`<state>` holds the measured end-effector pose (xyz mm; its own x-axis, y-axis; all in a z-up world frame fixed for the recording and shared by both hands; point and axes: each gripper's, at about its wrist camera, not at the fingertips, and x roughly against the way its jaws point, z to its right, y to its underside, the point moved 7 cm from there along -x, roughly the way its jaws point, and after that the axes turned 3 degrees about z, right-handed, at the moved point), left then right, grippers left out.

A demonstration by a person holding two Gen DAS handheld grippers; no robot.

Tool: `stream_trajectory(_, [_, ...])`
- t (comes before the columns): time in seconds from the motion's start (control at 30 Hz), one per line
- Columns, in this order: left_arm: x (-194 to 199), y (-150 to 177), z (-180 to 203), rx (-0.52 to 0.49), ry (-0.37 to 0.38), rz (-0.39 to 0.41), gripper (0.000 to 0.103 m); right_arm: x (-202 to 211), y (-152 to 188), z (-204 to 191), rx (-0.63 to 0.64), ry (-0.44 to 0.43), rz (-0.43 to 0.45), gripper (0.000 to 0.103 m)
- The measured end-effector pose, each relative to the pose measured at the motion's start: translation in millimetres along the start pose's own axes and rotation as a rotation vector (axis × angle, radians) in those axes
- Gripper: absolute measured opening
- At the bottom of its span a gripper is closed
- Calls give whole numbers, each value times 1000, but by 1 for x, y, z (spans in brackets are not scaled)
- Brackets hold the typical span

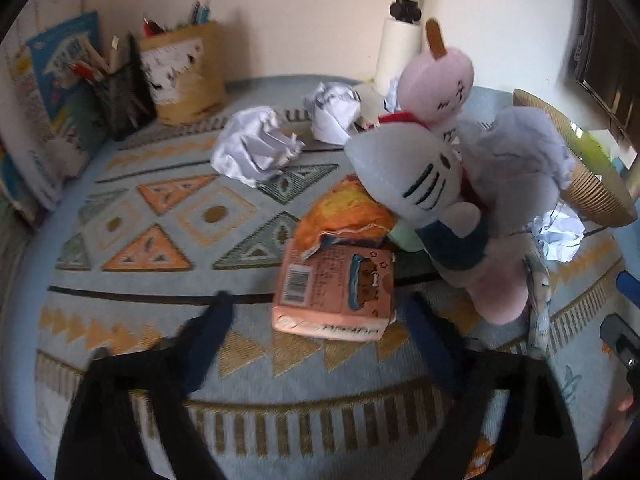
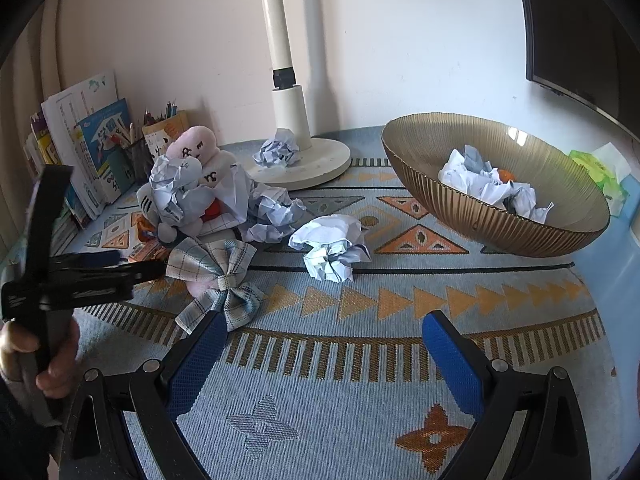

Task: Organize objects
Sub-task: 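Grasp the pink snack box with the left tool and lift it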

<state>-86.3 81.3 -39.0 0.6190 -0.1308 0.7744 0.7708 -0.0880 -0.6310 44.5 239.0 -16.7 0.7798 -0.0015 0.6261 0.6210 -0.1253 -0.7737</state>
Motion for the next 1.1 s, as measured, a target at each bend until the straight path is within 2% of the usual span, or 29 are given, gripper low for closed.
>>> stream_trajectory(0.07, [2,-1,-1,0,1,17,53,-1,0,0,1,0,-3,98])
stream_trajectory(0.23, [16,10,-9,9,66,14,52,-1,0,0,4,1,-5,98])
stream_trajectory(0.47, [44,44,-14,-150,156,1,53,-1,-1,1,9,13,-4,98])
stream_trajectory(0.53, [48,49,-16,-191,167,-9,58,0,-1,1,10,19,-3,98])
stream_trajectory(0.57, [51,51,-19,-202,144,-11,64,-1,-1,1,11,22,-3,98])
stream_trajectory(0.6, [55,52,-25,-195,124,-8,78,-1,-1,1,11,23,-4,98])
stream_trajectory(0.63, [57,53,-29,-183,118,-5,86,-1,-1,1,11,23,-4,98])
stream_trajectory(0.77, [71,61,-40,-63,190,-13,86,-1,-2,1,13,25,-2,98])
stream_trajectory(0.93, [70,58,-11,26,329,-62,86,-1,-2,1,18,32,-1,98])
stream_trajectory(0.97, [63,55,-6,38,334,-78,86,-1,-2,1,18,33,0,98])
stream_trajectory(1.1, [39,29,8,-6,250,-60,86,-1,-2,1,18,29,-3,98])
